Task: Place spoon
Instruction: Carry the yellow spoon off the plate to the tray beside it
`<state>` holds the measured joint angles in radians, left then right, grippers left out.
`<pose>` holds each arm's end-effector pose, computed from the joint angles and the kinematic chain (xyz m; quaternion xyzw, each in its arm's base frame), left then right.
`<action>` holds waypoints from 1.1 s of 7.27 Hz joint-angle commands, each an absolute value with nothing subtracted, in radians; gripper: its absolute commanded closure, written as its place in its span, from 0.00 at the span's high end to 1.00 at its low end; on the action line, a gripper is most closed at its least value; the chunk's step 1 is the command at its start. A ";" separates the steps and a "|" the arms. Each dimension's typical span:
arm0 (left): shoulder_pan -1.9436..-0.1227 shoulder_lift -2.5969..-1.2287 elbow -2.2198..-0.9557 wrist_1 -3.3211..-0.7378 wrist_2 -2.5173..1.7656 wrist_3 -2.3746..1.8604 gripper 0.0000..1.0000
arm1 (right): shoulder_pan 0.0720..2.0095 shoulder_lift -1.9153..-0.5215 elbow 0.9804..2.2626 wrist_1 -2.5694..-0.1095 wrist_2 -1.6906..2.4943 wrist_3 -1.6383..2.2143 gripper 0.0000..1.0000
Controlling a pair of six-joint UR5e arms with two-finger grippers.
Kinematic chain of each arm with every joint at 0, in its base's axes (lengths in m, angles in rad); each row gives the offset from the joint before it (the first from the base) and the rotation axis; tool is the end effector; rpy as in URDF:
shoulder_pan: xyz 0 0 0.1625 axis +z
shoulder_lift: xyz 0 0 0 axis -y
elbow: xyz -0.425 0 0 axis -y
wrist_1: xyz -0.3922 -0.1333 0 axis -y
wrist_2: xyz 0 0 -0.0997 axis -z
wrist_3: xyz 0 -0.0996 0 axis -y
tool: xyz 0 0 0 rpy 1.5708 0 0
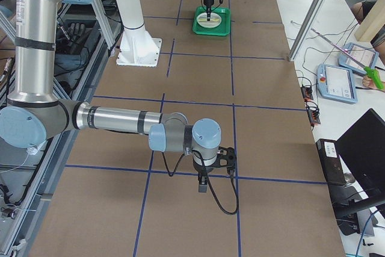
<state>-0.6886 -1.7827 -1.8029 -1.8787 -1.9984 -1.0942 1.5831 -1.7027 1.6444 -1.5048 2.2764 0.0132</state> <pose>0.3881 -0.4385 0.4076 0.0326 0.4082 -0.0187 0.9121 0.0741 -0.4350 0.6817 0.0035 -0.3455 0.0106 0.9383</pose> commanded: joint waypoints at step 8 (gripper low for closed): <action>-0.627 -1.990 -1.680 -1.826 -2.026 -1.207 0.06 | 1.583 -1.703 1.644 -1.505 2.276 0.014 1.00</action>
